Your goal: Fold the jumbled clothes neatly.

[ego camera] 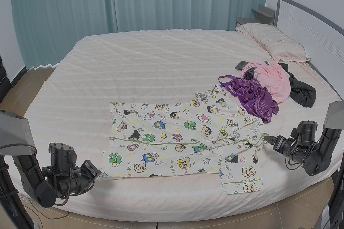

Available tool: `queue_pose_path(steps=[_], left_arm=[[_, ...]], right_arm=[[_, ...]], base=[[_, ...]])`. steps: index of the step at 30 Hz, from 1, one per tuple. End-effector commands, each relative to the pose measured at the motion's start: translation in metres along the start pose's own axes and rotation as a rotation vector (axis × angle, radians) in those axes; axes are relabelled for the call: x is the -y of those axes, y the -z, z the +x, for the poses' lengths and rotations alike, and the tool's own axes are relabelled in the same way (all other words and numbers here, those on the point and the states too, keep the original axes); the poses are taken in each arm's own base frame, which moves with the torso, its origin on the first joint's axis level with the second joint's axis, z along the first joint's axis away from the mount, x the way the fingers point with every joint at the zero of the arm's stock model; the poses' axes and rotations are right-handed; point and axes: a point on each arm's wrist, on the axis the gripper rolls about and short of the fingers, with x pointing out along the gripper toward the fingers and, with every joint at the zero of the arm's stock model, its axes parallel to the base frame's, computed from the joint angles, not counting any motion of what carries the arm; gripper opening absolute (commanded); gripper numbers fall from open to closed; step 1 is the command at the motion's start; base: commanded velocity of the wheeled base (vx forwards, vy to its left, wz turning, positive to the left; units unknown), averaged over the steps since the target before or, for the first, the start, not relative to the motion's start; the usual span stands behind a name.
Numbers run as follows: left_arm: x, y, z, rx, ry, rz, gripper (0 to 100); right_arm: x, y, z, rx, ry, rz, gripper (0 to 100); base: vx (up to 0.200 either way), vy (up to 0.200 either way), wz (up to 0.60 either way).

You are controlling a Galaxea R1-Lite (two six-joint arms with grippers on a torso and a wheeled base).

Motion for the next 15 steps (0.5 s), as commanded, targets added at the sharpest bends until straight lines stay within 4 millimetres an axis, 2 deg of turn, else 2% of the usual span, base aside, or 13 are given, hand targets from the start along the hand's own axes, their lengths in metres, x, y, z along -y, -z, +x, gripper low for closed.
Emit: queue_pose_path(steps=[1, 7, 15], left_arm=[[0.000, 0.000, 0.000, -0.003, 0.000, 0.000, 0], [0.000, 0.000, 0.000, -0.003, 0.002, 0.000, 0], [0.000, 0.002, 0.000, -0.011, -0.001, 0.003, 0]], right_arm=[[-0.002, 0.005, -0.033, -0.022, -0.022, -0.002, 100], [0.000, 0.027, -0.056, -0.138, -0.097, -0.038, 100], [0.000, 0.054, -0.070, -0.304, -0.175, -0.118, 100]], base=[[0.000, 0.000, 0.00], [0.000, 0.000, 0.00], [0.000, 0.000, 0.00]])
